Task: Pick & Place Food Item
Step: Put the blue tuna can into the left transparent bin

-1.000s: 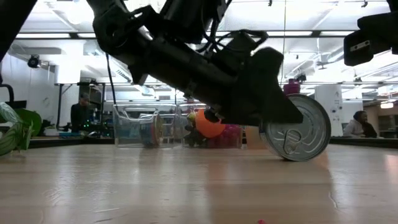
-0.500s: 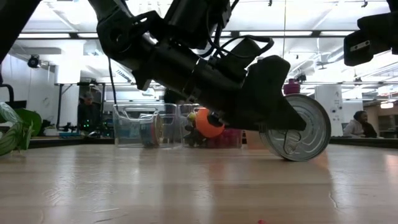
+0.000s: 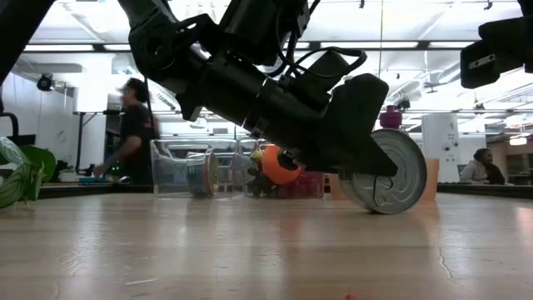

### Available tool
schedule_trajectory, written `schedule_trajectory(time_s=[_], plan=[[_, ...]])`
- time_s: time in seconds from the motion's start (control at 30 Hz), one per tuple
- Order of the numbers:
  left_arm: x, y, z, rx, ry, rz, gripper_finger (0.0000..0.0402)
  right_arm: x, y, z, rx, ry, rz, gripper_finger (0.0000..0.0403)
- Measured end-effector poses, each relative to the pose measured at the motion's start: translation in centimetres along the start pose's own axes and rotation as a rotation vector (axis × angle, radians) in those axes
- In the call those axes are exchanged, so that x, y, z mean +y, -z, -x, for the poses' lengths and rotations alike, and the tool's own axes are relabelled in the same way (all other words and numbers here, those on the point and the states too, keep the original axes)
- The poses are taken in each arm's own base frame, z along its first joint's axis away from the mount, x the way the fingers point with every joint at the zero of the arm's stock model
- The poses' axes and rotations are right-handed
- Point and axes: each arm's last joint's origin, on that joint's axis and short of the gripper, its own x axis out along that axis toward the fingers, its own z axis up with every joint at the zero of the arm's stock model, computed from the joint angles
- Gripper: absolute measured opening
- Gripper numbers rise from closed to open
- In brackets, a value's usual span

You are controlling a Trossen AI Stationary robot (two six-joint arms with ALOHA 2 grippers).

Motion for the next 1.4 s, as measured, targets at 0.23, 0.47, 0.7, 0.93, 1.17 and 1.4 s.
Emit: schedule_trajectory(time_s=[0.23, 0.47, 0.7, 0.93, 1.17, 1.4], plan=[[0.0, 0.0, 0.0, 0.001, 0.006, 0.003, 0.0129, 0.0, 0.0, 0.0, 0.0, 0.0, 0.0, 0.0008], [0.0, 0.0, 0.0, 0.001, 0.007, 0.003, 0.0129, 0.0, 0.0, 0.0, 0.0, 0.0, 0.0, 0.0008], [0.0, -0.1, 0.0, -0.003, 0.011, 0.001, 0.0129, 0.0, 0.0, 0.0, 0.0, 0.0, 0.0, 0.0008], [-0.1, -0.2, 0.0, -0.017, 0.014, 0.006, 0.0129, 0.0, 0.0, 0.0, 0.0, 0.0, 0.0, 0.0008], [-0.1, -0.6, 0.1, -0.029, 0.016, 0.007, 0.0129, 0.0, 0.0, 0.0, 0.0, 0.0, 0.0, 0.0008], [-0.2, -2.0, 0.9, -0.05, 0.018, 0.012, 0.0129, 0.0, 0.0, 0.0, -0.001, 0.0, 0.0, 0.0008]])
